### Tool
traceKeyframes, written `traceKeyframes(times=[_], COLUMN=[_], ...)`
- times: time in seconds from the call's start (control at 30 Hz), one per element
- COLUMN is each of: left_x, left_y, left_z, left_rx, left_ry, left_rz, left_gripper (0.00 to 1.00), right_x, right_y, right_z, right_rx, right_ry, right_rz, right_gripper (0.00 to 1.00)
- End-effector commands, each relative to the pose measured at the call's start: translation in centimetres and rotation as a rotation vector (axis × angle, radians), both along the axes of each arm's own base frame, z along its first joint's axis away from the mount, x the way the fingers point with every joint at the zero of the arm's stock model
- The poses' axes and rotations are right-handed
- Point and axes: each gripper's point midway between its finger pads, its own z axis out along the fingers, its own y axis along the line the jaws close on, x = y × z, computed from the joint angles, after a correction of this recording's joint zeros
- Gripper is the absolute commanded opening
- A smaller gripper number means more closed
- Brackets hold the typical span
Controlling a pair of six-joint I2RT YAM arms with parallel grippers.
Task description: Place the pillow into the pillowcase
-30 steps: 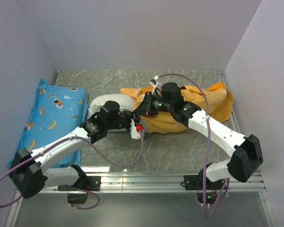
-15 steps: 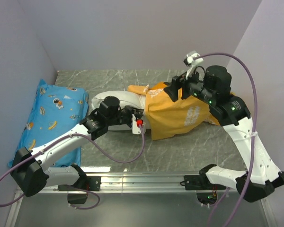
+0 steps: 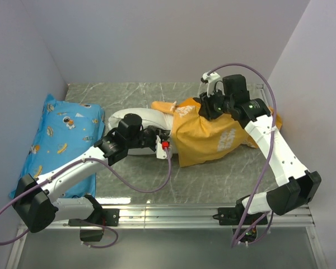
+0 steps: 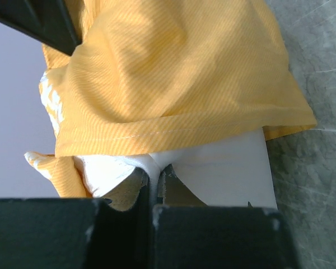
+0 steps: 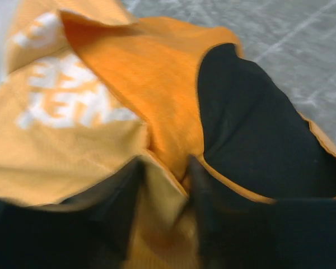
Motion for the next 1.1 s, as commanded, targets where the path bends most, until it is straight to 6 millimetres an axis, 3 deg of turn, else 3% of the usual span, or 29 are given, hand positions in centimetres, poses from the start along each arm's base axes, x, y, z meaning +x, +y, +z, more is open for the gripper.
traceKeyframes(times=[0.0,0.13,0.2,0.3,0.47,0.6,0.63,0.67,0.7,0.73,0.77,0.8,0.87,0.9,0.97,1.0,1.07], left_x=[-0.1,0.4,1.0,1.7,2.2,1.5,1.4,1.4,1.0,1.0,0.9,0.7,0.7,0.6,0.5,0.4,0.5], left_y=[-1.2,-1.7,-2.0,-2.1,-1.4,-0.5,-0.2,0.2,0.6,0.9,1.2,1.7,2.3,2.5,2.8,3.0,3.1], left_z=[3.8,4.6,5.9,7.5,8.6,7.8,7.6,7.3,6.9,6.5,6.1,5.4,4.7,4.1,3.4,3.0,2.7], left_rx=[-0.081,-0.105,-0.126,-0.152,-0.173,-0.151,-0.142,-0.131,-0.125,-0.114,-0.104,-0.095,-0.088,-0.083,-0.076,-0.074,-0.075], left_ry=[-0.053,-0.050,-0.043,-0.061,-0.075,-0.065,-0.060,-0.050,-0.029,-0.017,-0.012,-0.004,0.015,0.030,0.053,0.063,0.067], left_rz=[-0.049,-0.043,-0.038,-0.025,-0.005,-0.005,-0.004,0.000,-0.002,0.002,0.007,0.015,0.030,0.035,0.043,0.050,0.066], left_gripper=[0.00,0.00,0.00,0.00,0.00,0.00,0.00,0.00,0.00,0.00,0.00,0.00,0.00,0.00,0.00,0.00,0.00], right_x=[-2.7,-7.2,-9.0,-10.2,-8.4,-6.7,-7.4,-6.8,-7.0,-6.5,-4.9,-4.2,-3.9,-2.6,-3.2,-3.0,-3.5], right_y=[3.3,8.8,11.3,14.0,17.0,18.5,18.0,16.8,15.0,13.3,10.5,8.3,4.3,0.7,-2.8,-5.8,-8.9], right_z=[3.0,7.7,9.0,11.0,12.2,9.7,8.5,8.7,9.5,10.2,11.1,13.8,13.8,14.7,12.4,10.9,8.7], right_rx=[0.160,0.332,0.375,0.460,0.590,0.608,0.556,0.536,0.506,0.499,0.497,0.481,0.411,0.346,0.237,0.151,0.083], right_ry=[0.030,0.049,0.033,0.043,0.095,0.153,0.216,0.205,0.164,0.139,0.113,0.020,0.035,-0.064,-0.025,-0.044,-0.008], right_rz=[0.166,0.365,0.443,0.481,0.435,0.417,0.425,0.419,0.418,0.390,0.324,0.303,0.207,0.170,0.108,0.057,0.002], right_gripper=[0.28,0.11,0.00,0.00,0.00,0.01,0.10,0.22,0.55,0.68,0.80,0.85,0.86,0.86,0.87,0.87,0.87])
